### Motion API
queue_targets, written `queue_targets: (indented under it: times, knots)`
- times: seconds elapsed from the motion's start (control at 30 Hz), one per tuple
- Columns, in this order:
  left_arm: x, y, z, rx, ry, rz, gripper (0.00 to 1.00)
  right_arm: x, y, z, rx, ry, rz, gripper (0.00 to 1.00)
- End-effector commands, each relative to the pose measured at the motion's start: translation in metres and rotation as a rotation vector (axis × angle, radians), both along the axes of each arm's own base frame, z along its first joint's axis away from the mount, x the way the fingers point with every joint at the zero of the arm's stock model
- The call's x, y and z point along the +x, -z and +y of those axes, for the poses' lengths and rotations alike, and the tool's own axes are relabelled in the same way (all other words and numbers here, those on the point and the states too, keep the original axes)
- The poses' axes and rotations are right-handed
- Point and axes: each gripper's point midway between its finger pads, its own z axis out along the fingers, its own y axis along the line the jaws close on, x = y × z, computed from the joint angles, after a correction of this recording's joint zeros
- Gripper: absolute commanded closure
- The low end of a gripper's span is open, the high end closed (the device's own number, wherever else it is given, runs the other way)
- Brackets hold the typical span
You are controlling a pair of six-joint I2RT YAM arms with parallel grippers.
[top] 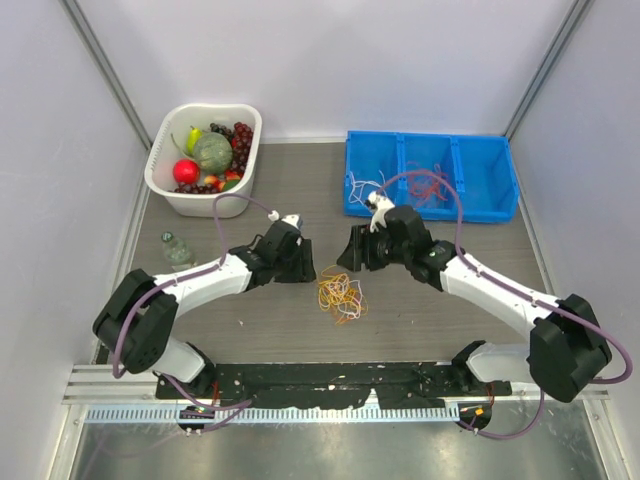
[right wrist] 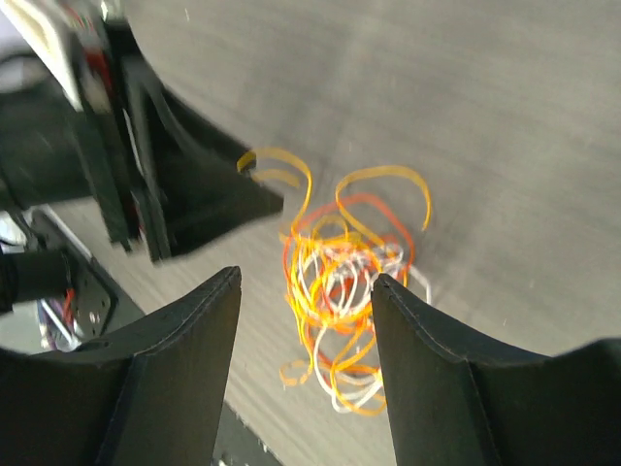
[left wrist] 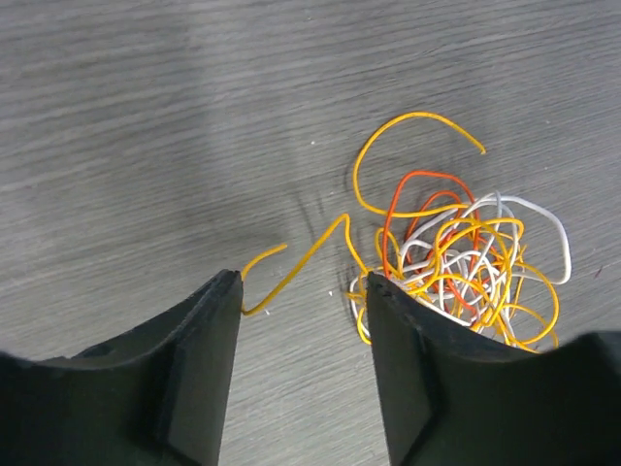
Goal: Untangle the cables
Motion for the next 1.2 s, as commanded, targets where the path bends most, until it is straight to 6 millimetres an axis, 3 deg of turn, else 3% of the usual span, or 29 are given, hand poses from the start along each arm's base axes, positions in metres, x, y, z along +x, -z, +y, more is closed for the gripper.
queue_targets:
  times: [0.0,0.13,0.17,0.2,0.3,0.4,0.57,0.63,0.77,0.97,1.17]
  knots:
    - [0.02,-0.027,-0.02,-0.104,0.01,-0.1,0.56,-0.02,0.0,0.009,0.086,-0.048,-0.018,0.38]
    - [0.014,-0.041,-0.026,-0.153,0.051,-0.109,0.96,-0.032,0.019,0.005,0.081,-0.044,0.018,0.38]
    - [0.013,-0.047,-0.025,-0.153,0.055,-0.113,1.0,-0.04,0.03,0.006,0.076,-0.06,0.047,0.38]
    - [0.011,-0.053,-0.024,-0.153,0.069,-0.115,1.0,-0.042,0.023,0.014,0.116,-0.104,0.018,0.38]
    - [0.006,-0.099,-0.032,-0.205,0.147,-0.171,1.0,-0.064,0.035,0.031,0.118,-0.186,0.047,0.39]
    - [0.001,-0.168,-0.039,-0.315,0.197,-0.274,1.0,-0.068,0.042,0.04,0.142,-0.174,0.047,0.4]
    - [-0.031,-0.309,-0.057,-0.688,0.323,-0.493,1.0,-0.054,0.064,0.04,0.112,-0.096,0.078,0.4]
    - [-0.043,-0.354,-0.048,-0.772,0.331,-0.587,1.0,-0.046,0.072,0.041,0.092,-0.069,0.084,0.4]
    - [-0.055,-0.419,-0.031,-0.827,0.329,-0.728,1.0,-0.029,0.088,0.027,0.014,0.044,0.072,0.39]
    - [-0.057,-0.465,-0.017,-0.818,0.295,-0.803,1.0,-0.023,0.09,-0.003,-0.109,0.108,0.017,0.36]
    - [-0.061,-0.487,-0.007,-0.833,0.273,-0.877,1.0,-0.012,0.036,-0.023,-0.134,0.133,-0.123,0.31]
